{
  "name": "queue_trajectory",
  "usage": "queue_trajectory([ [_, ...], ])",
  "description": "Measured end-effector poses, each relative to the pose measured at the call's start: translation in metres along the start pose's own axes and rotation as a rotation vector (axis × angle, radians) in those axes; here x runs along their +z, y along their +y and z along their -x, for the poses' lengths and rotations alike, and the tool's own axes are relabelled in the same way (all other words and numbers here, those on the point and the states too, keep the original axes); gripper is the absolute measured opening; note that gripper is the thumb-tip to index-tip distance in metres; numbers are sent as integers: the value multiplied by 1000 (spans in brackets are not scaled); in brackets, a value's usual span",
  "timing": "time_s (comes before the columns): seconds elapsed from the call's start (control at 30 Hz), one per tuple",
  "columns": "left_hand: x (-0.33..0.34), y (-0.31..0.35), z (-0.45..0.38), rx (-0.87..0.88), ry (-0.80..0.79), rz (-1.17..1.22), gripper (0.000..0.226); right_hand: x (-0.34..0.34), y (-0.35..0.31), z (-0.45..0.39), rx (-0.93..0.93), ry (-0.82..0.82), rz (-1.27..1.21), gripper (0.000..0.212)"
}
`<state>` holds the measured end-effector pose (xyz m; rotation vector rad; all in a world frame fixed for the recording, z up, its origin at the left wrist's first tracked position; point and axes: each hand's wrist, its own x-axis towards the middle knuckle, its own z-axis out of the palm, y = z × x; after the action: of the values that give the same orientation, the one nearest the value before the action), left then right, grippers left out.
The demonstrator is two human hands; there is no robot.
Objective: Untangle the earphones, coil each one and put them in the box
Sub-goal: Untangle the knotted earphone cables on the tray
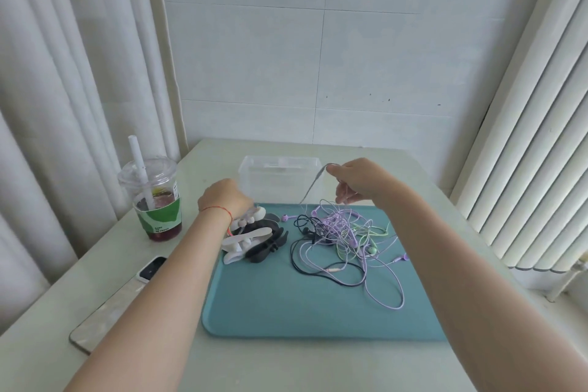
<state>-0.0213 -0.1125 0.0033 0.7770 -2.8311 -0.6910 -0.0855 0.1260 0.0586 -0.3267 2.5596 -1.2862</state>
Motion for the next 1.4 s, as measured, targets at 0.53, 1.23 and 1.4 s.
queue_trajectory([
  [0.53,50,79,39,388,-133,623,26,21,3,-16,-88,24,-241,28],
  [1.23,66,86,9,301,-392,1064,7,2,42,-27,-243,-15,1,19],
  [1.4,55,85,9,232,-474,1223,17,-3,39,-21,-288,12,16,10],
])
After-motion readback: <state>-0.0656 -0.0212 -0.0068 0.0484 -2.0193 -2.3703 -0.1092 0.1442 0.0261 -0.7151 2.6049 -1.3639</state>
